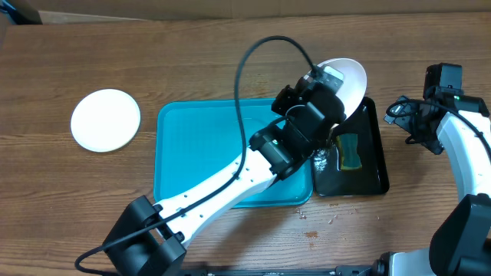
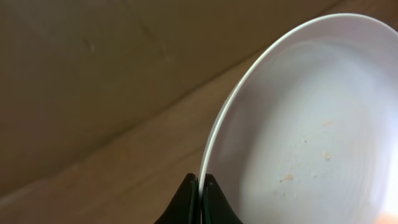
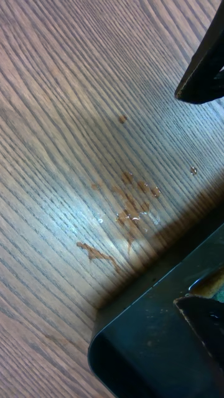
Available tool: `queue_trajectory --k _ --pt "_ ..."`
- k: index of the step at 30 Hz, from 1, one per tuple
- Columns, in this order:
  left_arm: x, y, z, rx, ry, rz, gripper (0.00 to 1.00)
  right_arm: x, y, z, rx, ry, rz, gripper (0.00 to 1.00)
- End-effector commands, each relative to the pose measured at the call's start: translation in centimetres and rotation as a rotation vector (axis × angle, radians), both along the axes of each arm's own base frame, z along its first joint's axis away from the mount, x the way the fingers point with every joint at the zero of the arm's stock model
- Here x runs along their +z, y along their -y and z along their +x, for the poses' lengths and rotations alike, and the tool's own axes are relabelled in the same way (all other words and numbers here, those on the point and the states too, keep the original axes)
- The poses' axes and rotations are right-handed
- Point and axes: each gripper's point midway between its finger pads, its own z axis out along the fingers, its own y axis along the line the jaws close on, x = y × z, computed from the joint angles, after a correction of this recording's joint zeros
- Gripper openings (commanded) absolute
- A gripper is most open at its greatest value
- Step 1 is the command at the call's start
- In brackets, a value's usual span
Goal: Clean dirty plates on tray and stack at the side
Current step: 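Lift the white plate with the left gripper and tip it over the black tray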
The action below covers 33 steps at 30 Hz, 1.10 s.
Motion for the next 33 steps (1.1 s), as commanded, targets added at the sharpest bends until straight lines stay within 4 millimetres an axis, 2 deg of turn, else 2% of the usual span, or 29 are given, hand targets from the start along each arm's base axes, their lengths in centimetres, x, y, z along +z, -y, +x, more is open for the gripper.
queue_trajectory --k 1,4,8,19,27,30,33 --pt "-0.2 0.5 0.3 0.013 0.07 0.193 0.04 1.3 0.4 0.6 -0.013 0.041 -0.016 1.0" --pt "-1.0 1.2 0.4 0.027 0.117 0.309 0.04 1.3 0.4 0.6 -0.013 0.041 -0.016 1.0" --pt "-0.2 1.6 0.4 0.087 0.198 0.387 0.04 1.3 0.4 0.6 -0.013 0.041 -0.016 1.0" --pt "1.9 3.4 -0.3 0.058 0.274 0.362 0.04 1.3 0.4 0.6 -0.013 0.041 -0.016 1.0" --pt "1.8 3.8 -0.4 0.039 0.275 0.33 0.04 1.3 0.4 0.6 -0.013 0.041 -0.016 1.0" --pt "0.9 3.9 -0.4 0.038 0.24 0.262 0.04 1.3 0.4 0.6 -0.013 0.041 -0.016 1.0" --pt "-1.4 4.5 -0.4 -0.018 0.148 0.179 0.04 1.3 0.4 0.6 -0.013 0.041 -0.016 1.0"
